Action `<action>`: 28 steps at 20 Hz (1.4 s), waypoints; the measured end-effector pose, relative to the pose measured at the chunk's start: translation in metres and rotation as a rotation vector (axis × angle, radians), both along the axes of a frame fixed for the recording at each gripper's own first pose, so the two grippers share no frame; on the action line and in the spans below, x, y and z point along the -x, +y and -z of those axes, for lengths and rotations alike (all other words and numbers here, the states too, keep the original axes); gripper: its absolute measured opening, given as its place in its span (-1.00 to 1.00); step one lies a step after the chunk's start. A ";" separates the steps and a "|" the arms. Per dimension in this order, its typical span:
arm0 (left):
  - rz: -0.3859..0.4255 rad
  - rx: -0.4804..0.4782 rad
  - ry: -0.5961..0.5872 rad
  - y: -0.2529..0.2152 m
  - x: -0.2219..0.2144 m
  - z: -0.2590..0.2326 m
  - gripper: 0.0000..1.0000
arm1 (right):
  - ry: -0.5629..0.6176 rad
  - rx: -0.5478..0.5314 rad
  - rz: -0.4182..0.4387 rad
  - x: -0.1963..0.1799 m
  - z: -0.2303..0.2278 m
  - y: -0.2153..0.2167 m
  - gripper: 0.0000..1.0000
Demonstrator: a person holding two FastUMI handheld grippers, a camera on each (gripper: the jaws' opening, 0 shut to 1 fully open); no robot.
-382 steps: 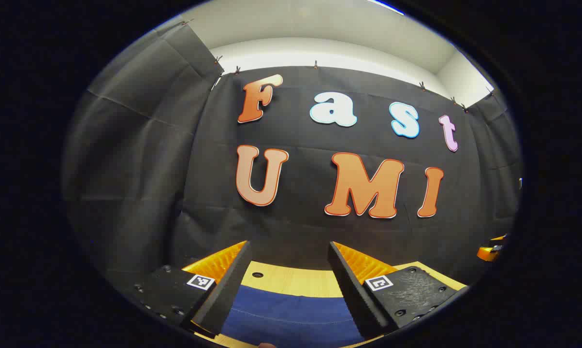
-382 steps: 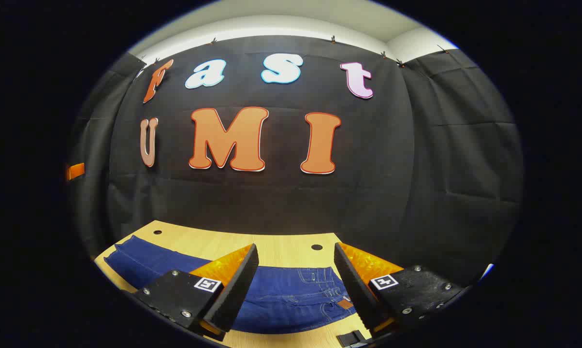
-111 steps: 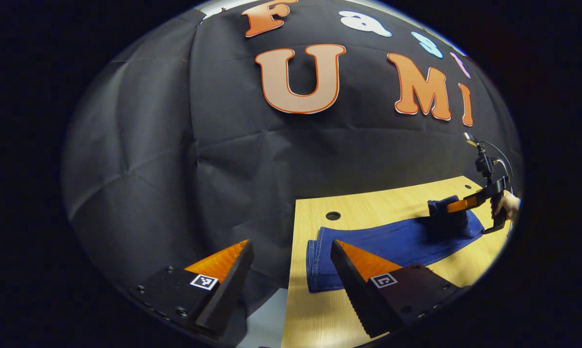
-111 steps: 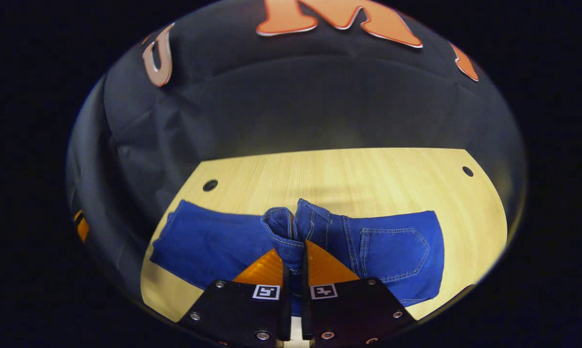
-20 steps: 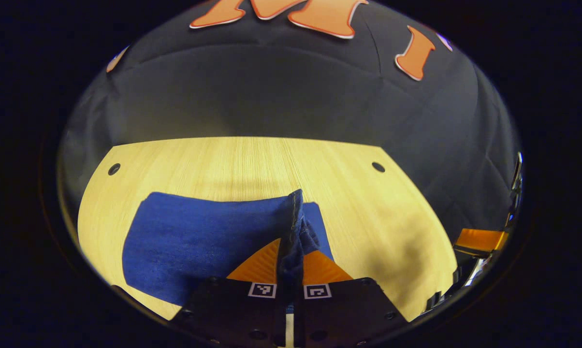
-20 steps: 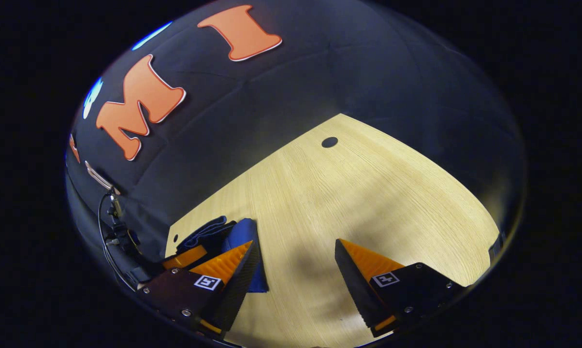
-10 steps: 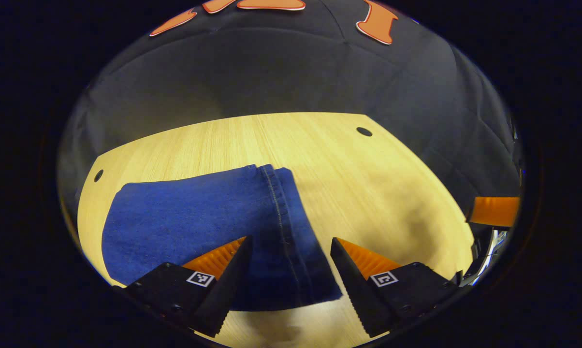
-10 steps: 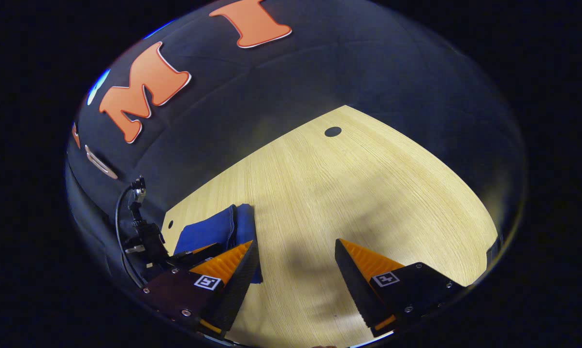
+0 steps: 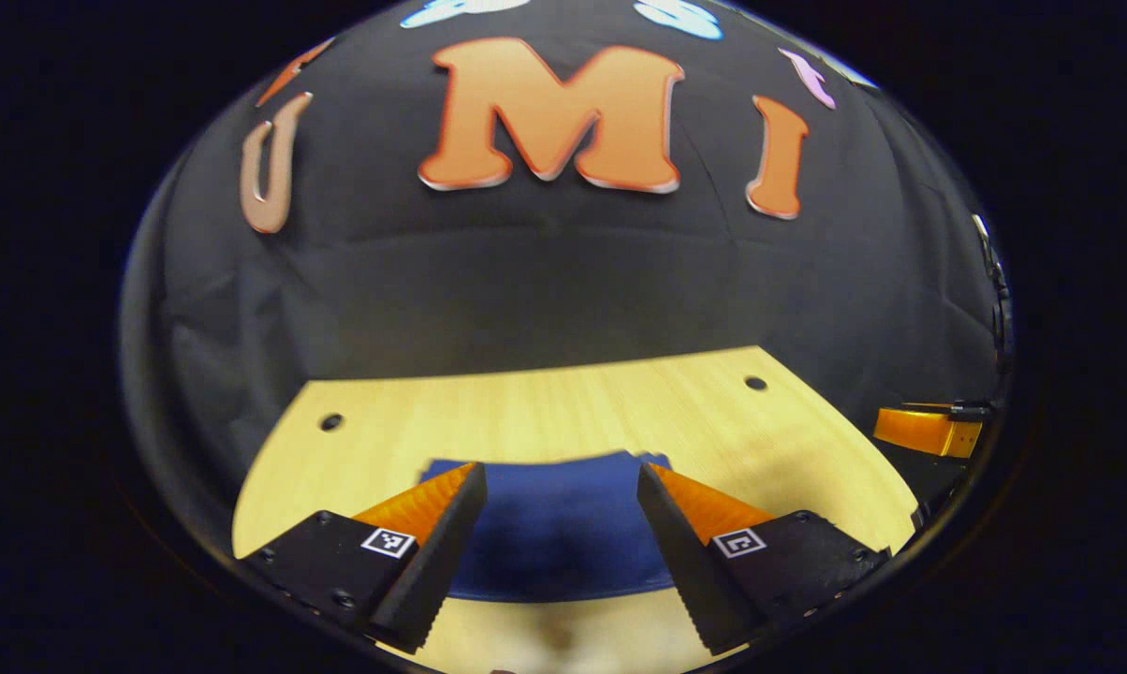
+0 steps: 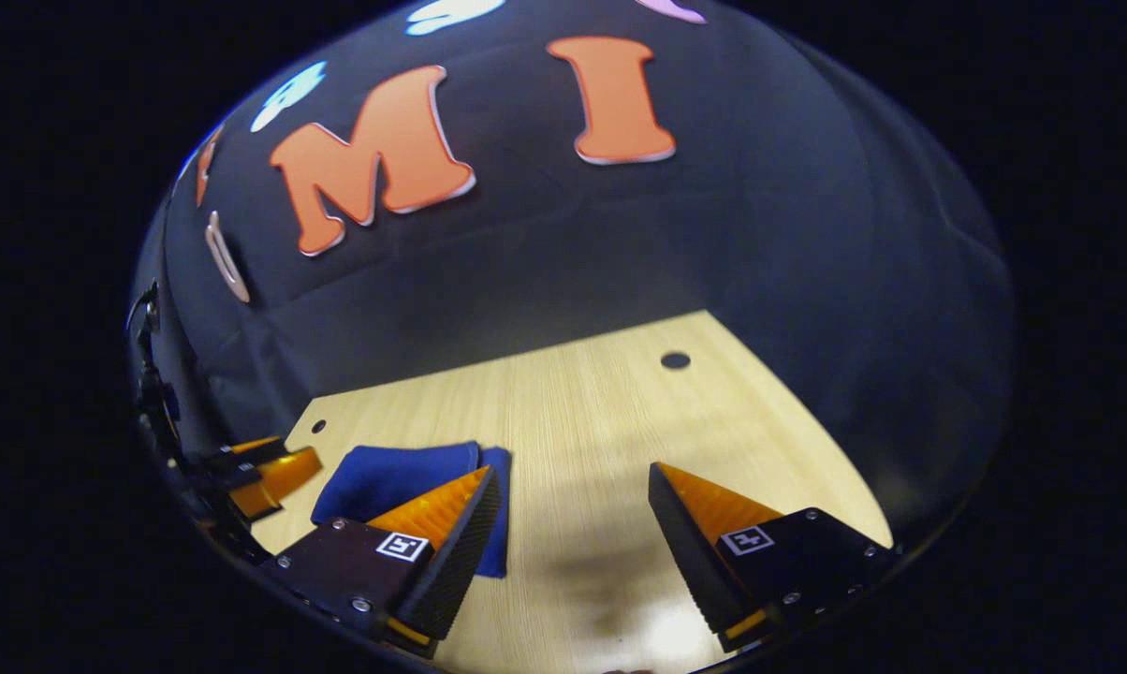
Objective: Grasp the waist and the cuffs of the jeans and fold them to make the two legs overlap; first hold the waist and fold one-third of the jeans toward the cuffs, then hold the cuffs and fold the remaining one-third in the same direction to finish folding.
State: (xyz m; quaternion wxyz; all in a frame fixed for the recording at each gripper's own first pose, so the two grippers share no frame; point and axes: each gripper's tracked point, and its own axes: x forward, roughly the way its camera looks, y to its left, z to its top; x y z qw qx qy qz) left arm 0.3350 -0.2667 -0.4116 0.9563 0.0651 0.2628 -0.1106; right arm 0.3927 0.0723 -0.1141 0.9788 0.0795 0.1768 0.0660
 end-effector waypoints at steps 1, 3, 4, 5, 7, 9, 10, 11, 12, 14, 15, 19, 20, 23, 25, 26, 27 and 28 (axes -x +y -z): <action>-0.029 0.026 -0.039 0.018 -0.001 -0.024 0.99 | -0.055 0.022 -0.003 -0.001 -0.017 0.006 0.96; -0.092 0.051 -0.117 0.061 0.003 -0.073 0.99 | -0.151 0.044 -0.010 0.002 -0.051 0.019 0.95; -0.123 0.046 -0.159 0.084 0.003 -0.094 0.99 | -0.176 0.045 -0.011 0.007 -0.064 0.024 0.94; -0.148 0.048 -0.208 0.108 0.003 -0.111 0.99 | -0.201 0.041 -0.016 0.013 -0.077 0.031 0.95; -0.187 0.058 -0.296 0.152 0.013 -0.161 0.97 | -0.259 0.036 -0.032 0.021 -0.100 0.046 0.96; -0.221 0.038 -0.376 0.193 0.020 -0.192 0.97 | -0.331 0.048 -0.029 0.026 -0.119 0.055 0.96; -0.237 0.013 -0.419 0.212 0.024 -0.207 0.98 | -0.356 0.058 -0.021 0.033 -0.122 0.056 0.94; -0.253 -0.008 -0.462 0.232 0.029 -0.220 0.98 | -0.378 0.069 -0.014 0.037 -0.125 0.058 0.94; -0.260 -0.021 -0.498 0.249 0.034 -0.231 0.96 | -0.393 0.080 -0.004 0.042 -0.126 0.059 0.94; -0.243 -0.016 -0.516 0.260 0.045 -0.234 0.96 | -0.420 0.085 0.008 0.053 -0.126 0.063 0.94; -0.245 -0.005 -0.507 0.263 0.052 -0.230 0.96 | -0.429 0.083 0.008 0.059 -0.125 0.066 0.94; -0.268 -0.016 -0.518 0.279 0.070 -0.223 0.97 | -0.419 0.077 0.014 0.076 -0.116 0.074 0.94; -0.274 -0.018 -0.515 0.282 0.073 -0.221 0.97 | -0.416 0.075 0.017 0.079 -0.115 0.076 0.94; -0.263 0.004 -0.477 0.279 0.080 -0.208 0.96 | -0.386 0.067 0.035 0.091 -0.110 0.072 0.94; -0.261 0.009 -0.460 0.278 0.079 -0.200 0.96 | -0.378 0.063 0.046 0.101 -0.111 0.069 0.94; -0.261 0.016 -0.455 0.276 0.081 -0.197 0.97 | -0.380 0.067 0.054 0.104 -0.111 0.065 0.94; -0.264 0.027 -0.453 0.276 0.084 -0.195 0.97 | -0.388 0.077 0.063 0.108 -0.112 0.062 0.94; -0.266 0.043 -0.451 0.276 0.087 -0.194 0.97 | -0.393 0.084 0.070 0.112 -0.113 0.059 0.94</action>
